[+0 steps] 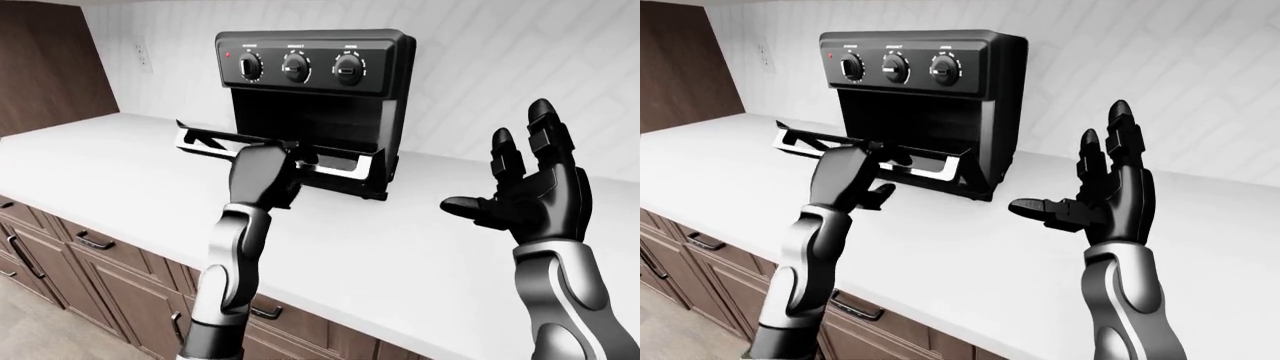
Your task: Open the toaster oven door.
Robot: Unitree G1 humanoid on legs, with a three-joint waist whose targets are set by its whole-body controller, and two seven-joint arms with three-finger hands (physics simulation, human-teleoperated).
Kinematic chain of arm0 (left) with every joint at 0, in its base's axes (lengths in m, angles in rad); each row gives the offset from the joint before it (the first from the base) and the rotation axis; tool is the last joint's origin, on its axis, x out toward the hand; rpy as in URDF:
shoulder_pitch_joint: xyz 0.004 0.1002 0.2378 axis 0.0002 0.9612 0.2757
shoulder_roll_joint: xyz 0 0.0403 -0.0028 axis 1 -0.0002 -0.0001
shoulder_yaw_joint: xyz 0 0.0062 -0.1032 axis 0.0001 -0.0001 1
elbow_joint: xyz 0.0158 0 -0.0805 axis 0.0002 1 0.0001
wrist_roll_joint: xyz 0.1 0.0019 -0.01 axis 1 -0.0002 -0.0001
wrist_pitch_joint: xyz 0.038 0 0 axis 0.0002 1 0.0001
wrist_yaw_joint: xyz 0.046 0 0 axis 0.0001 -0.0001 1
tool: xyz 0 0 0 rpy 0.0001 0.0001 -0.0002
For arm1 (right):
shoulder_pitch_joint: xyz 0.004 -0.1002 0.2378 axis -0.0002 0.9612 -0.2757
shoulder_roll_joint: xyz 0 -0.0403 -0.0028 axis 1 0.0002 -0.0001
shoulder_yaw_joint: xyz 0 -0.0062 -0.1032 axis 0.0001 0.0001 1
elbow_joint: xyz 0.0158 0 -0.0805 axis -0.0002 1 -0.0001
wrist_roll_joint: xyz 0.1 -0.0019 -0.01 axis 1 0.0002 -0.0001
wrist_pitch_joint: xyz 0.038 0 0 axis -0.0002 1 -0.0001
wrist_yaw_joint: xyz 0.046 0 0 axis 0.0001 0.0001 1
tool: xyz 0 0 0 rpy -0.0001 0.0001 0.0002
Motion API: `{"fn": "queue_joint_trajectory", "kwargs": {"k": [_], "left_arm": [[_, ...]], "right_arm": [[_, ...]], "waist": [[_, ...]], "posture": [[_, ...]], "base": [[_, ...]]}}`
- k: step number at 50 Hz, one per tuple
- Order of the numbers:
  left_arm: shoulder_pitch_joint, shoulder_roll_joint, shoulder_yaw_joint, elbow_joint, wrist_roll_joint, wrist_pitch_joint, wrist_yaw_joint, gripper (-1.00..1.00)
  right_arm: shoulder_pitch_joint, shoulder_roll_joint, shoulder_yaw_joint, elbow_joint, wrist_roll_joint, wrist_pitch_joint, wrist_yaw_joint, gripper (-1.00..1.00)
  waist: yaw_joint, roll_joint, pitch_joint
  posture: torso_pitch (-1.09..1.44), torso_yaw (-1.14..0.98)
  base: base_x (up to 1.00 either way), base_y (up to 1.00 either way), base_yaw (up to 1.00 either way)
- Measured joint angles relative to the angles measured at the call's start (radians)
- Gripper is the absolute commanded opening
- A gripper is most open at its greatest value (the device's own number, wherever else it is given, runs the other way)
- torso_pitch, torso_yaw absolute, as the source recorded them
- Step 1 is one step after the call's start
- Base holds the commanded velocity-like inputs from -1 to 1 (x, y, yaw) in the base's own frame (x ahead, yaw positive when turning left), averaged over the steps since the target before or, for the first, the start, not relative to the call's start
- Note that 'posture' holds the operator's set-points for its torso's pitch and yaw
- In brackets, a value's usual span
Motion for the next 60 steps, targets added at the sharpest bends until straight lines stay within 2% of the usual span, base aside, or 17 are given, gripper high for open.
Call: {"fn": "queue_joint_trajectory", "kwargs": {"k": [6, 9, 16, 19, 26, 30, 33, 38, 43, 46, 48, 49, 50, 54, 56, 58, 60], "left_arm": [[0.125, -0.008, -0.006, -0.171, 0.002, 0.018, -0.087, 0.45], [0.185, -0.003, -0.003, -0.235, -0.009, 0.0, -0.121, 0.47], [0.396, -0.007, 0.002, -0.384, -0.026, -0.033, -0.116, 0.42], [0.503, -0.003, 0.031, -0.446, -0.04, -0.057, -0.099, 0.43], [0.628, -0.018, 0.15, -0.56, -0.108, -0.071, -0.099, 0.44], [0.747, -0.052, 0.201, -0.681, -0.149, -0.119, -0.104, 0.46], [0.783, -0.078, 0.279, -0.722, -0.188, -0.167, -0.123, 0.47], [0.73, -0.103, 0.424, -0.767, -0.258, -0.162, -0.19, 0.5], [0.59, -0.039, 0.618, -0.897, -0.38, -0.021, -0.277, 0.54], [0.551, -0.015, 0.669, -0.938, -0.428, 0.071, -0.278, 0.62], [0.54, -0.018, 0.653, -0.947, -0.445, 0.11, -0.27, 0.73], [0.53, -0.019, 0.641, -0.948, -0.452, 0.128, -0.265, 0.95], [0.519, -0.021, 0.627, -0.947, -0.46, 0.146, -0.261, 1.0], [0.429, -0.024, 0.544, -0.94, -0.438, 0.211, -0.278, 1.0], [0.382, -0.053, 0.505, -0.946, -0.413, 0.229, -0.289, 1.0], [0.39, -0.103, 0.378, -0.957, -0.387, 0.26, -0.262, 1.0], [0.423, -0.165, 0.196, -0.951, -0.428, 0.325, -0.206, 1.0]], "right_arm": [[-0.007, -0.004, -0.002, -0.016, 0.01, 0.023, -0.008, 1.0], [-0.012, -0.009, -0.01, -0.028, 0.02, 0.037, -0.014, 1.0], [-0.01, -0.007, -0.01, -0.043, 0.029, 0.045, -0.022, 1.0], [-0.007, -0.004, -0.007, -0.045, 0.029, 0.043, -0.022, 1.0], [-0.002, -0.005, -0.007, -0.035, 0.024, 0.037, -0.021, 1.0], [0.0, -0.001, -0.007, -0.034, 0.021, 0.032, -0.018, 1.0], [0.002, 0.0, -0.007, -0.034, 0.019, 0.026, -0.016, 1.0], [0.001, 0.002, -0.003, -0.026, 0.016, 0.023, -0.014, 1.0], [0.005, 0.003, -0.002, -0.026, 0.016, 0.023, -0.012, 1.0], [0.009, 0.004, -0.004, -0.032, 0.014, 0.021, -0.013, 1.0], [0.013, 0.005, -0.006, -0.035, 0.012, 0.019, -0.013, 1.0], [0.014, 0.005, -0.007, -0.037, 0.013, 0.02, -0.013, 1.0], [0.015, 0.005, -0.007, -0.039, 0.014, 0.022, -0.013, 1.0], [0.013, 0.005, -0.006, -0.046, 0.016, 0.033, -0.016, 1.0], [0.011, 0.007, 0.0, -0.064, 0.018, 0.042, -0.021, 1.0], [0.014, 0.015, 0.011, -0.085, 0.016, 0.044, -0.028, 1.0], [0.023, 0.036, 0.043, -0.1, 0.004, 0.03, -0.032, 1.0]], "waist": [[0.001, -0.003, 0.002], [0.003, -0.004, -0.001], [-0.005, -0.006, -0.007], [-0.007, -0.007, -0.011], [0.001, -0.01, -0.014], [0.002, -0.008, -0.017], [0.007, -0.009, -0.018], [0.011, -0.007, -0.012], [0.012, 0.0, -0.011], [0.014, 0.008, -0.014], [0.015, 0.01, -0.014], [0.015, 0.01, -0.013], [0.016, 0.01, -0.012], [0.017, 0.006, -0.008], [0.015, 0.007, -0.008], [0.014, 0.005, -0.011], [0.013, 0.003, -0.016]], "posture": [[-0.44, 0.0], [-0.44, 0.0], [-0.44, 0.0], [-0.44, 0.0], [-0.44, 0.0], [-0.44, 0.0], [-0.44, 0.0], [-0.44, 0.0], [-0.44, 0.0], [-0.44, 0.0], [-0.44, 0.0], [-0.44, 0.0], [-0.44, 0.0], [-0.44, 0.0], [-0.44, 0.0], [-0.44, 0.0], [-0.44, 0.0]], "base": [[0.0, 0.0, 0.0], [0.0, 0.0, 0.0], [0.0, 0.0, 0.0], [0.0, 0.0, 0.0], [0.0, 0.0, 0.0], [0.0, 0.0, 0.0], [0.0, 0.0, 0.0], [0.0, 0.0, 0.0], [0.0, 0.0, 0.0], [0.0, 0.0, 0.0], [0.0, 0.0, 0.0], [0.0, 0.0, 0.0], [0.0, 0.0, 0.0], [0.0, 0.0, 0.0], [0.0, 0.0, 0.0], [0.0, 0.0, 0.0], [0.0, 0.0, 0.0]]}}
